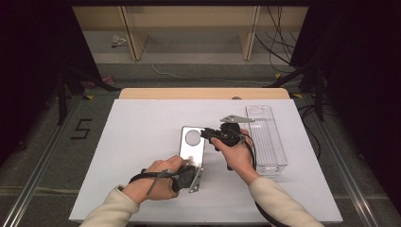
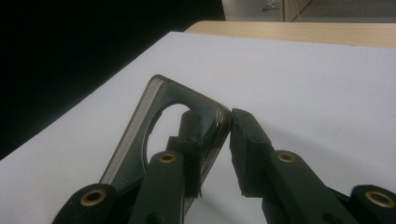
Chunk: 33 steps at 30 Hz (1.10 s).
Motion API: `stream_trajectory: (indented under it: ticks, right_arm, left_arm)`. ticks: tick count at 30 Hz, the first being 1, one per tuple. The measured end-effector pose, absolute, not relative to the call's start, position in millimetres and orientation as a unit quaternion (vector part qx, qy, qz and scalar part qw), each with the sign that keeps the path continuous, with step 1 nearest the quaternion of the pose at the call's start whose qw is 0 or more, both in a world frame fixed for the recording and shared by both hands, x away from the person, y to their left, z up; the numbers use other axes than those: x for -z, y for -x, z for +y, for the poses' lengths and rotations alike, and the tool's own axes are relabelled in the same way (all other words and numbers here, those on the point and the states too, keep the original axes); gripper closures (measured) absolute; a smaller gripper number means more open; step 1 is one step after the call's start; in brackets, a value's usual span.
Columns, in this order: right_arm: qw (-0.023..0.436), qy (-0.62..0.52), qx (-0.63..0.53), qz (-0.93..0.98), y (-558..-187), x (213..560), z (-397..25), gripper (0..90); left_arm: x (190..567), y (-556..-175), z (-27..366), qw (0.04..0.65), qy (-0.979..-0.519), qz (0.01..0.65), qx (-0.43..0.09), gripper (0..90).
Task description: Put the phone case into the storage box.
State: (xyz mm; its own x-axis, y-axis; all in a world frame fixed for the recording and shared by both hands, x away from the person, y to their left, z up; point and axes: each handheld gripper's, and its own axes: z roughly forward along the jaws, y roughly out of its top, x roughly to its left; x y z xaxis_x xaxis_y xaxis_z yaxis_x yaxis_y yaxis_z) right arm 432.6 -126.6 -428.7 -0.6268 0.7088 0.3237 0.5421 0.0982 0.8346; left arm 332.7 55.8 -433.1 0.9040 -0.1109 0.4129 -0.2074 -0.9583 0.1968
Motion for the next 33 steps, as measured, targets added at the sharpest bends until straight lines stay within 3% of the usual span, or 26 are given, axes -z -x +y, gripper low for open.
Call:
stream_trajectory:
  ticks: [26,30,33]
  right_arm:
    - [0.086,-0.429,-0.564,0.7,-417,404,-123,82.9]
    - [0.099,-0.422,-0.565,0.702,-418,400,-125,83.1]
    - [0.102,-0.422,-0.566,0.701,-418,400,-127,83.2]
  left_arm:
    - [437,-340,60,0.133,-0.96,-0.065,-0.237,86.7]
    - [431,-342,62,0.162,-0.955,-0.058,-0.24,79.6]
    - [422,-345,68,0.223,-0.947,-0.028,-0.228,71.3]
